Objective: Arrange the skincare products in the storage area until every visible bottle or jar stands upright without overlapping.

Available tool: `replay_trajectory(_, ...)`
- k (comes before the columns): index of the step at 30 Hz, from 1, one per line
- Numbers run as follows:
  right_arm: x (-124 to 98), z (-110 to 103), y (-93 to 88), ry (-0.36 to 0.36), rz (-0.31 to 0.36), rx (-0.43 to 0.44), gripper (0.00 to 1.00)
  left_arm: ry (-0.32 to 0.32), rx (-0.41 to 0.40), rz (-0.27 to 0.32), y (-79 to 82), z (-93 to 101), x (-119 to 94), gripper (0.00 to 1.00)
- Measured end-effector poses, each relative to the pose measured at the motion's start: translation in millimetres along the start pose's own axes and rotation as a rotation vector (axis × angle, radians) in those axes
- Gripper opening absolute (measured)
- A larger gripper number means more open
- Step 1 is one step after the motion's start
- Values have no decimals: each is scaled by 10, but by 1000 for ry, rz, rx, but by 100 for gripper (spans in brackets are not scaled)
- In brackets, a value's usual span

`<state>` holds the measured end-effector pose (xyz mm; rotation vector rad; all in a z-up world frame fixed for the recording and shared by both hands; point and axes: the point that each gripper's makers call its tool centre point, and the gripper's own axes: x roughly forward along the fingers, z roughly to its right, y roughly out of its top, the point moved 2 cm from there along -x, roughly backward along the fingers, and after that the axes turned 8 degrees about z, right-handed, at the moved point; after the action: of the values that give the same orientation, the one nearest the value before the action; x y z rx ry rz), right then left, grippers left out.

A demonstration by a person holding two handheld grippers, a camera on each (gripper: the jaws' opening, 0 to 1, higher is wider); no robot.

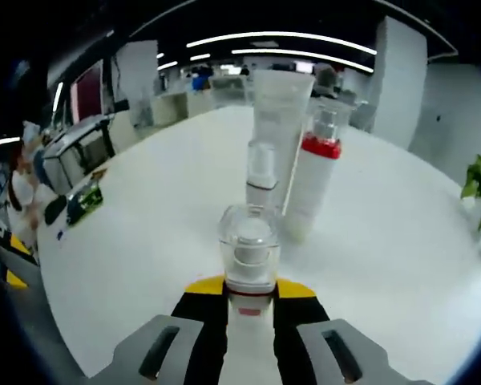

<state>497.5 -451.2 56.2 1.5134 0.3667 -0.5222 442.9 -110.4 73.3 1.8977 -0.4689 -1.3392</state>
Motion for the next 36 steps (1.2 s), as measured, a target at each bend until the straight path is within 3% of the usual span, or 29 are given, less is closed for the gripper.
replay_trajectory(16,220,174,121,-55,90,45,17,-2,-2,-24,-37,3,12,22)
replay_trajectory(36,502,372,295,-137,67,100,17,1,-8,-14,-21,-4,3,19)
